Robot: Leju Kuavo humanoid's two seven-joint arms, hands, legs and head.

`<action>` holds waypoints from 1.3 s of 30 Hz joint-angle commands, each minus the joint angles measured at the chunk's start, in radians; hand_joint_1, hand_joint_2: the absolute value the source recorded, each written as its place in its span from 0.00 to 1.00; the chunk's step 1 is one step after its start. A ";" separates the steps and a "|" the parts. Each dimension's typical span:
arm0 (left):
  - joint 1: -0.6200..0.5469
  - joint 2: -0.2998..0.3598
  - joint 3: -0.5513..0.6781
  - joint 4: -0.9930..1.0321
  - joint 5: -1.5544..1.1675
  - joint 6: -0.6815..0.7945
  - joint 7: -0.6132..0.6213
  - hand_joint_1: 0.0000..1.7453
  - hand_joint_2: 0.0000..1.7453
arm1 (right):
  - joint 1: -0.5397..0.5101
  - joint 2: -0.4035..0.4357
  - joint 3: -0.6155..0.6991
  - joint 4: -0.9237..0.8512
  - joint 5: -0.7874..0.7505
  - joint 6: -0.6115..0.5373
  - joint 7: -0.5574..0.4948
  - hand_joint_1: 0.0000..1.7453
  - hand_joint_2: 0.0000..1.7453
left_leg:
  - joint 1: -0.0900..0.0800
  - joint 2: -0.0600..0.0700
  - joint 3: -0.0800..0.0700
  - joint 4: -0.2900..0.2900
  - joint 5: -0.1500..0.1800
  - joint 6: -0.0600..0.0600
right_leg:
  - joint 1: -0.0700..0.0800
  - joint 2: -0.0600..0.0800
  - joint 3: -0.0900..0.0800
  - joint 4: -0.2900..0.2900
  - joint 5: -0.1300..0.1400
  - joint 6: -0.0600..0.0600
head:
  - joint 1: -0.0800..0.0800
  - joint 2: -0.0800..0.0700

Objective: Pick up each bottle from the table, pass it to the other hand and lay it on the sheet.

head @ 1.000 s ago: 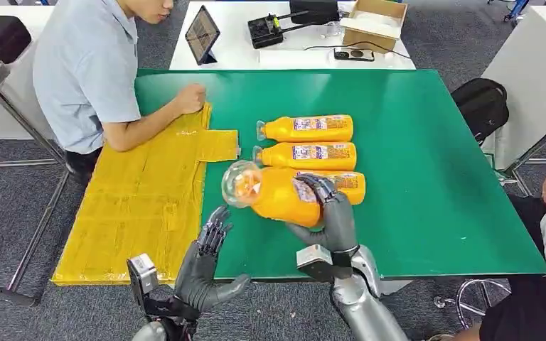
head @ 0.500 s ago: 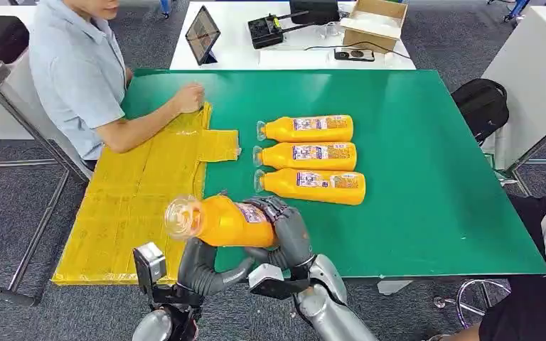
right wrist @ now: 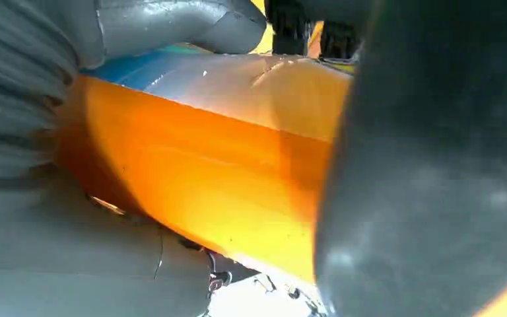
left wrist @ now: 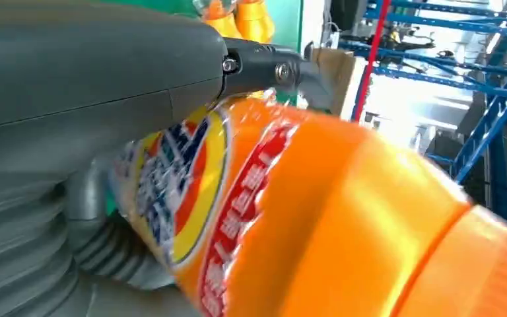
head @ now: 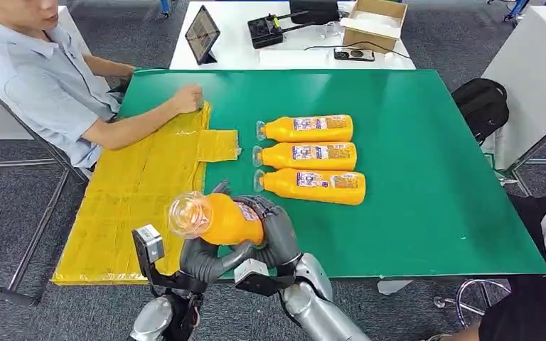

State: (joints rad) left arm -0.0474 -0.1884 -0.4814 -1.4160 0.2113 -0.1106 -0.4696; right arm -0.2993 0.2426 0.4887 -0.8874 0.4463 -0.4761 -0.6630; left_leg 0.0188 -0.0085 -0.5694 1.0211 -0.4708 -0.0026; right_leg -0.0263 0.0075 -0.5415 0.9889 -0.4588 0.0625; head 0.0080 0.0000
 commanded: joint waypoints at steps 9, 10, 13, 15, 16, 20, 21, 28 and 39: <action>-0.270 0.039 0.360 0.029 -0.259 0.217 -0.070 0.00 1.00 | 0.205 -0.130 0.226 -0.621 -0.049 -0.222 -0.035 0.00 1.00 | 0.000 -0.002 0.000 0.000 0.001 0.001 | 0.001 -0.003 0.000 0.000 0.000 -0.003 | 0.000 0.000; -0.270 0.039 0.360 0.029 -0.259 0.217 -0.070 0.00 1.00 | 0.205 -0.130 0.226 -0.621 -0.049 -0.222 -0.035 0.00 1.00 | 0.001 -0.001 0.000 0.000 0.001 0.001 | 0.002 -0.003 0.001 -0.001 0.001 -0.004 | 0.000 0.000; -0.270 0.039 0.360 0.029 -0.259 0.217 -0.070 0.00 1.00 | 0.205 -0.130 0.226 -0.621 -0.049 -0.222 -0.035 0.00 1.00 | 0.000 -0.001 0.000 0.000 0.001 0.001 | 0.001 -0.002 0.001 -0.001 0.000 -0.002 | 0.000 0.000; -0.270 0.039 0.360 0.029 -0.259 0.217 -0.070 0.00 1.00 | 0.205 -0.130 0.226 -0.621 -0.049 -0.222 -0.035 0.00 1.00 | 0.000 -0.002 0.000 0.000 0.001 0.001 | 0.001 -0.002 0.000 0.000 0.000 -0.002 | 0.000 0.000; -0.270 0.039 0.360 0.029 -0.259 0.217 -0.070 0.00 1.00 | 0.205 -0.130 0.226 -0.621 -0.049 -0.222 -0.035 0.00 1.00 | 0.001 -0.002 0.000 0.000 0.001 0.001 | 0.001 -0.003 0.001 -0.001 0.000 -0.003 | 0.000 0.000; -0.270 0.039 0.360 0.029 -0.259 0.217 -0.070 0.00 1.00 | 0.205 -0.130 0.226 -0.621 -0.049 -0.222 -0.035 0.00 1.00 | 0.001 -0.003 0.000 0.000 0.002 0.001 | 0.002 -0.004 0.001 -0.001 0.001 -0.004 | 0.000 0.000; -0.270 0.039 0.360 0.029 -0.259 0.217 -0.070 0.00 1.00 | 0.205 -0.130 0.226 -0.621 -0.049 -0.222 -0.035 0.00 1.00 | 0.001 -0.003 -0.001 0.001 0.001 0.001 | 0.001 -0.004 0.000 0.000 0.000 -0.003 | 0.000 0.000; -0.270 0.039 0.360 0.029 -0.259 0.217 -0.070 0.00 1.00 | 0.205 -0.130 0.226 -0.621 -0.049 -0.222 -0.035 0.00 1.00 | 0.001 -0.001 0.000 0.000 0.002 0.001 | 0.002 -0.002 0.000 -0.001 0.001 -0.003 | 0.000 0.000; -0.250 0.037 0.360 0.004 -0.234 0.211 -0.070 0.00 1.00 | 0.216 -0.140 0.224 -0.642 -0.042 -0.222 -0.035 0.00 1.00 | 0.002 -0.001 -0.001 0.000 0.003 0.001 | 0.002 -0.002 0.000 0.000 0.002 -0.003 | 0.000 0.000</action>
State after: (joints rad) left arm -0.2470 -0.1919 -0.3441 -1.3093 0.3102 0.2502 -0.3898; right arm -0.3663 0.3456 0.3788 -0.7260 0.8256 -0.7023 -0.6642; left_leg 0.0203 -0.0099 -0.5703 1.0212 -0.4695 -0.0030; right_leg -0.0251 0.0068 -0.5422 0.9896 -0.4585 0.0626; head 0.0084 0.0000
